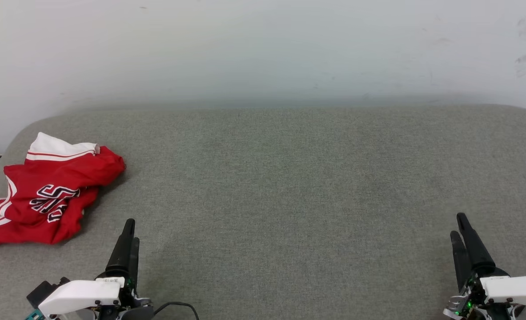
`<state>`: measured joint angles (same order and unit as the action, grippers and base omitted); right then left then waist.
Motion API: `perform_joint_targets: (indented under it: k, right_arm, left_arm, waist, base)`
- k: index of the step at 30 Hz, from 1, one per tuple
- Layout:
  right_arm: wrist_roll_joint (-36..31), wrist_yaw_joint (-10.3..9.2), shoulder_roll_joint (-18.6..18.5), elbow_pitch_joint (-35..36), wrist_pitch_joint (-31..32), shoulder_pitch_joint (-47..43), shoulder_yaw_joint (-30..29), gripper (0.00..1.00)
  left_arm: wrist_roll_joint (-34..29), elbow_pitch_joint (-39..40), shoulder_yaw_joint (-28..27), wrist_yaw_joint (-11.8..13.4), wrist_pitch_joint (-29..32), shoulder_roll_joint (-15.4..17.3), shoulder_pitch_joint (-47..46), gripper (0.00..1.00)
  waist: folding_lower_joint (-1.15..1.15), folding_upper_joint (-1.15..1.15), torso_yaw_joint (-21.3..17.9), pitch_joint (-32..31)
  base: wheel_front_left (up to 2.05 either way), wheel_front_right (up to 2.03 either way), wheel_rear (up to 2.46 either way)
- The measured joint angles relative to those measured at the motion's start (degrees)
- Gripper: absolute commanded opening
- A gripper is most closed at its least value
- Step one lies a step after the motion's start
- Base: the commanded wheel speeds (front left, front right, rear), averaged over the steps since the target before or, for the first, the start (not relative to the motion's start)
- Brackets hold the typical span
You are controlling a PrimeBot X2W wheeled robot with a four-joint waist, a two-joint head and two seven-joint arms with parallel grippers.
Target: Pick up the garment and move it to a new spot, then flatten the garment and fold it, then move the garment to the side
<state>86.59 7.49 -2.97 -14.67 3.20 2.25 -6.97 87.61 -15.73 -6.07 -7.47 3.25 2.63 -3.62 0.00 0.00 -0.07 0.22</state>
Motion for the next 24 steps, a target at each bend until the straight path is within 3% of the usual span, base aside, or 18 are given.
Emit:
perform_joint_targets:
  k: [24]
  right_arm:
    - [-29.0,0.0,0.0,9.9,-5.5,-1.3,-0.4,1.0]
  left_arm:
    - [-28.8,7.1,2.1,6.4,-5.6,0.0,0.0,1.0]
  waist:
    - [0.0,0.0,0.0,-0.2]
  base:
    - [0.0,0.0,0.0]
